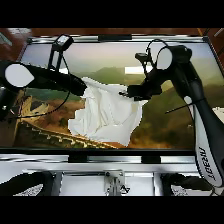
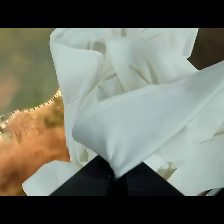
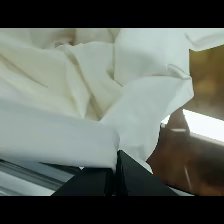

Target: Fold the shirts.

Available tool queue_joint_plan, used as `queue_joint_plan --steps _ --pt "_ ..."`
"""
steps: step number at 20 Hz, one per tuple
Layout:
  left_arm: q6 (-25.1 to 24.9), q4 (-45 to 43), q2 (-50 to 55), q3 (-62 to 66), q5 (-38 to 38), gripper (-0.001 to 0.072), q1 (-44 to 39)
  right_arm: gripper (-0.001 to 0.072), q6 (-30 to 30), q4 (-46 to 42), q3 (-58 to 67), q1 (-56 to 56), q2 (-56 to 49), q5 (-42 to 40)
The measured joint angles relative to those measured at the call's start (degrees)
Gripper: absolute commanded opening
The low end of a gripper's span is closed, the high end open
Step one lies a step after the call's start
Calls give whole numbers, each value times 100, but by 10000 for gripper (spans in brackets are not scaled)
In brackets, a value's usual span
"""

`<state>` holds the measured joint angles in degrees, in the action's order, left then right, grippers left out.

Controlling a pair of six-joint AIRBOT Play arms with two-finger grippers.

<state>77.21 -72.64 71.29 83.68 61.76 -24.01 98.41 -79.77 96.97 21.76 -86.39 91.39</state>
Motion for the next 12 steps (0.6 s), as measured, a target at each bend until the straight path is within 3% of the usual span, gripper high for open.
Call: queue_joint_plan --steps 1,7,9,12 --pt "-46 0 101 -46 -173 59 44 584 81 -76 -15 17 -98 -63" --pt "-256 39 376 -144 -807 59 267 586 332 -498 -118 13 -317 120" --pt "-345 39 400 -155 -892 59 302 675 393 -407 -343 -74 -332 136" --pt "-417 42 415 -157 -935 59 321 675 374 -42 -887 -74 -345 -33"
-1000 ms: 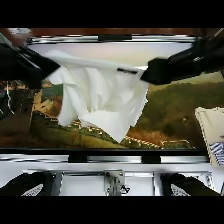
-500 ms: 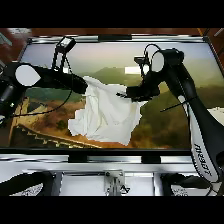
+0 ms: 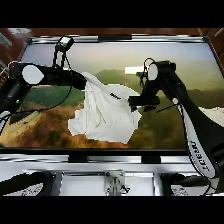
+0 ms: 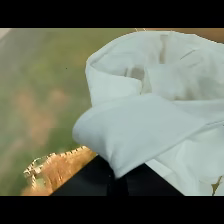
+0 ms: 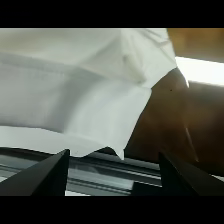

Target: Fold the shirts.

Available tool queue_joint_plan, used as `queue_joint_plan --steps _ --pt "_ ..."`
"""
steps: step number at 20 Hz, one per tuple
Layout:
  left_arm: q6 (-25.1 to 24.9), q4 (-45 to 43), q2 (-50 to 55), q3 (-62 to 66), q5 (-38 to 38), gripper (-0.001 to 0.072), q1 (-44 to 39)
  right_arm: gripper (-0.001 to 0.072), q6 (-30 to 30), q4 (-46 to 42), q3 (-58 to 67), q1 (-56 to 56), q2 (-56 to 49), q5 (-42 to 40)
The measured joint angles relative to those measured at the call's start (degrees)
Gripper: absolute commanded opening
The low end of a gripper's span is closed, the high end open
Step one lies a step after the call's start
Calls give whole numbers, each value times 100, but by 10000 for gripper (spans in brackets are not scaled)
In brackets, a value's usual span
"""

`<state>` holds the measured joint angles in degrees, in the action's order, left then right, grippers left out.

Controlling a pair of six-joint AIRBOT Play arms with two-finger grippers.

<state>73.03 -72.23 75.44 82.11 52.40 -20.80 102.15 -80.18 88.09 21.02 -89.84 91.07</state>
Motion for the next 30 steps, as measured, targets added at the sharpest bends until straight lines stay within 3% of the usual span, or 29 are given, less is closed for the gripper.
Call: queue_joint_plan --steps 5,6,7,9,10,15,21,26,28,30 --pt "-42 -2 7 0 -42 59 11 670 -24 7 -787 278 -9 -844" --pt "-42 0 7 0 -42 59 13 619 48 -76 -931 313 -9 -1021" --pt "-46 -2 7 0 -42 59 13 473 125 -170 -1071 339 -9 -1134" --pt "-61 0 7 0 -26 59 13 113 457 -439 -1318 389 -9 -1318" --pt "-61 4 7 0 -2 59 13 79 693 -623 -1397 391 -7 -1397" --pt "-61 4 -85 267 57 59 17 78 960 -1373 -992 380 459 -1565" --pt "-39 616 -485 2437 210 59 15 78 634 -1862 1740 66 1777 -1751" --pt "-155 1093 -1285 3534 -238 59 4 78 509 -710 3058 -22 2505 -2251" --pt "-149 697 -1674 3445 -236 59 7 78 466 -140 3171 -35 2610 -2070" --pt "168 61 -1919 3261 136 59 7 78 448 227 3080 -39 2669 -1556"
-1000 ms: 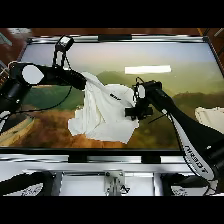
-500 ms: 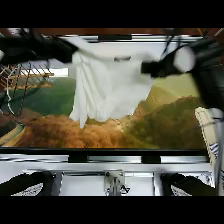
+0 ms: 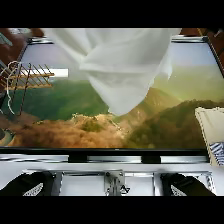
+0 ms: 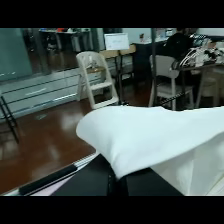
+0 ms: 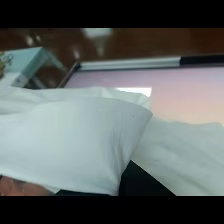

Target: Fold the shirts.

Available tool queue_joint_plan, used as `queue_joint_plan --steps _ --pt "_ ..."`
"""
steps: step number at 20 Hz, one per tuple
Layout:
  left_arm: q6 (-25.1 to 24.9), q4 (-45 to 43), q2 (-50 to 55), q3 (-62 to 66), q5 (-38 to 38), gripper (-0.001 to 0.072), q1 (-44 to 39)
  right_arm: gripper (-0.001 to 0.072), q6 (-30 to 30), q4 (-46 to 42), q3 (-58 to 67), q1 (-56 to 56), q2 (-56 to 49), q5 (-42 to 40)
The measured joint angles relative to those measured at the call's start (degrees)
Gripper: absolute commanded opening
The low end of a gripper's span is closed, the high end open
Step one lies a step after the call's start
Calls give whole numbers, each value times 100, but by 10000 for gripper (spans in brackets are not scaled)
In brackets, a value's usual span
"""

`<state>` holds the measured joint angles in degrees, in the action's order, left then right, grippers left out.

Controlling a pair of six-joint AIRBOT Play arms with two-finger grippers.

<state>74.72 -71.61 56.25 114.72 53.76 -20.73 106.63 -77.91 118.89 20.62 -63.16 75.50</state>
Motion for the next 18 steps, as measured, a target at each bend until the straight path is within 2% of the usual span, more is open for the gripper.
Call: queue_joint_plan --steps 4,7,11,15,18 --pt "457 -697 -42 -767 1233 59 2 78 -13 125 -730 -7 -70 1152" --pt "675 -756 151 -1764 1694 59 4 78 -15 144 -1314 48 -398 1818" --pt "791 -326 673 -2859 1803 60 0 78 -127 -50 -1620 433 -977 2208" --pt "734 262 1360 -3261 1639 60 2 79 -114 -1204 -1707 1056 -1480 2400" --pt "474 501 1672 -3351 1521 60 17 79 -48 -1895 -1727 1379 -1792 2590"
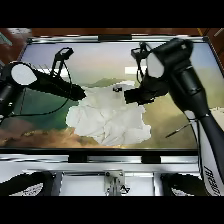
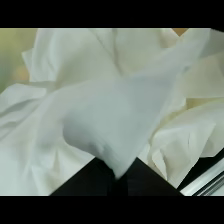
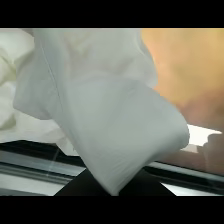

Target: Fold the shirts.

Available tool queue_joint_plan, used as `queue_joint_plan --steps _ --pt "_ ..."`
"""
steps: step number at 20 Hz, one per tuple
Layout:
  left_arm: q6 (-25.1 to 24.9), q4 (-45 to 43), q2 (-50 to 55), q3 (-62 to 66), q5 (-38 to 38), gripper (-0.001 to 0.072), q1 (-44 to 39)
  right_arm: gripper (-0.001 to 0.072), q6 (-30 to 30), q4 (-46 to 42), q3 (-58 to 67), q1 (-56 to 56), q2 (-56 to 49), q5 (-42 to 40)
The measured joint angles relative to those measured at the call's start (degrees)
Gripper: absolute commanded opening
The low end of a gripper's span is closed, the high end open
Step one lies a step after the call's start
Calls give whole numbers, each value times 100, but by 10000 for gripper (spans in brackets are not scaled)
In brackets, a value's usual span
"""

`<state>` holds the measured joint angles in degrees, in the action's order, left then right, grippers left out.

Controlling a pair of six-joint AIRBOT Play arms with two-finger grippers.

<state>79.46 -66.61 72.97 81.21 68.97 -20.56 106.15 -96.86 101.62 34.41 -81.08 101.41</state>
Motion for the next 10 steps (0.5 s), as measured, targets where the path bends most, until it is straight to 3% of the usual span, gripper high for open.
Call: queue_joint_plan --steps 4,10 --pt "-372 111 155 -39 -70 60 90 79 83 -402 -7 155 -315 243" --pt "-852 151 332 -55 -2 70 142 80 144 -306 -9 208 -636 358"
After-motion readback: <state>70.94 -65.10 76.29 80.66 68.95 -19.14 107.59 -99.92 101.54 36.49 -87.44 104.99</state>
